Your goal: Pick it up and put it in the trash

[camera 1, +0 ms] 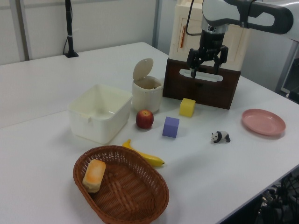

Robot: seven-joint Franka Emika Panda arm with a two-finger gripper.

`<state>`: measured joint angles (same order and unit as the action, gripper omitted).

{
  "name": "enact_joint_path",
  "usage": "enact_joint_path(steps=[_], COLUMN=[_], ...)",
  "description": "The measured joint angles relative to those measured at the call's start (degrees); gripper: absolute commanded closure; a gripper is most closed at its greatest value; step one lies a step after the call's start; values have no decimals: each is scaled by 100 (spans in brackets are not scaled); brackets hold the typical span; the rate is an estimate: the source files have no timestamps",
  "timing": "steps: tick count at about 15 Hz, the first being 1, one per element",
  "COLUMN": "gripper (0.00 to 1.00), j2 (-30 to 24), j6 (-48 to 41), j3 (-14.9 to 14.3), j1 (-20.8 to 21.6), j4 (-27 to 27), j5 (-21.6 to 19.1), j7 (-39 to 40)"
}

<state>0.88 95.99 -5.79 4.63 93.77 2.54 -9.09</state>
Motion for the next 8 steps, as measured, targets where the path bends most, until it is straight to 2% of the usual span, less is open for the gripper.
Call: enact_joint_path(steps=[5,8], gripper=[0,0], j2=[0,-2], j6=[-144,-304], j3=[-54,-74], j1=[34,32], j4=[31,31], j5=[-13,-205], j7=[593,685])
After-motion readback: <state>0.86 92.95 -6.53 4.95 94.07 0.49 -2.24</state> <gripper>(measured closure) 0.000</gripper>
